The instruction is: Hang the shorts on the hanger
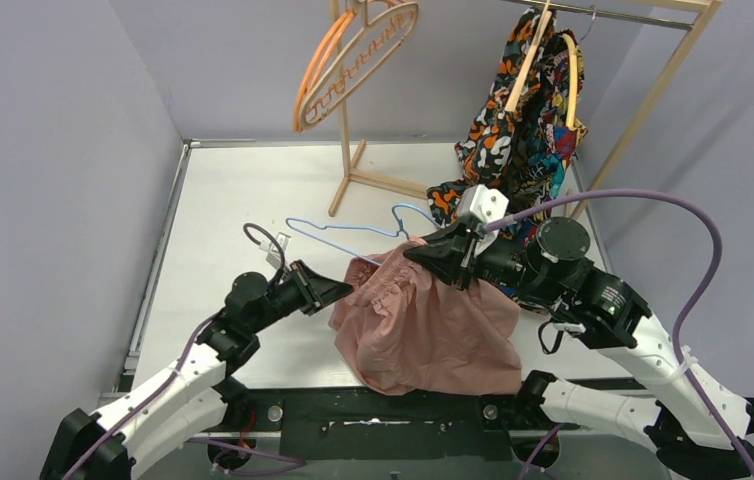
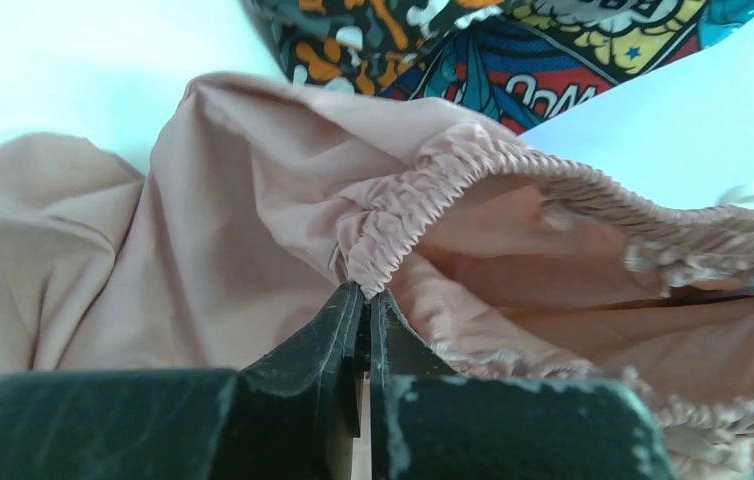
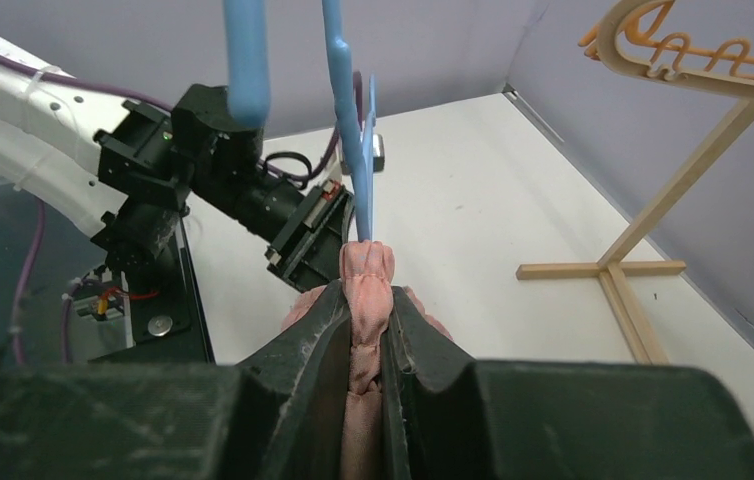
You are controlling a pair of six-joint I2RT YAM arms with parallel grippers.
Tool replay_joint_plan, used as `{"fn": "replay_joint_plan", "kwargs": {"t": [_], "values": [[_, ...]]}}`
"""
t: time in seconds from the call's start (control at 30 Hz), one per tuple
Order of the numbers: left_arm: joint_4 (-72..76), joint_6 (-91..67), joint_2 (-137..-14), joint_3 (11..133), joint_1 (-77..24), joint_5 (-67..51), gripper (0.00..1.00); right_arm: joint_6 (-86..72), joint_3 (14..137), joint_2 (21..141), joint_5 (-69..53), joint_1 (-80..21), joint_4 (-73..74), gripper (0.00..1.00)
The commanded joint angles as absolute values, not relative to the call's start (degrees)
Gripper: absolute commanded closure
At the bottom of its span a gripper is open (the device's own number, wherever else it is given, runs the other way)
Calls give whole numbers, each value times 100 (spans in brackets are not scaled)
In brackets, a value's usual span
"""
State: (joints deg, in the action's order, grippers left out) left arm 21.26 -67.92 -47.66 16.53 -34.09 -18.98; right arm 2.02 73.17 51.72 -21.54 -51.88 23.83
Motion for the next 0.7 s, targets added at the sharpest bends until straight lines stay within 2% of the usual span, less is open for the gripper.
{"fn": "replay_joint_plan", "kwargs": {"t": [0.0, 0.13, 0.33, 0.67], "values": [[929, -5693, -3992, 2348, -3365, -1256, 100, 143, 7316, 4770, -1892, -5232, 2286, 100], [54, -5230, -3589, 2749, -3310, -895, 100, 143, 7359, 4629, -1900, -5230, 2742, 100], [-947, -4754, -3652, 3443, -3224, -653, 100, 147, 7348, 4529, -2105, -5237, 3314, 100], [-2410, -4029, -4664, 5309, -2942, -505, 100, 561, 7861, 4761, -1942, -5237, 4107, 100]]}}
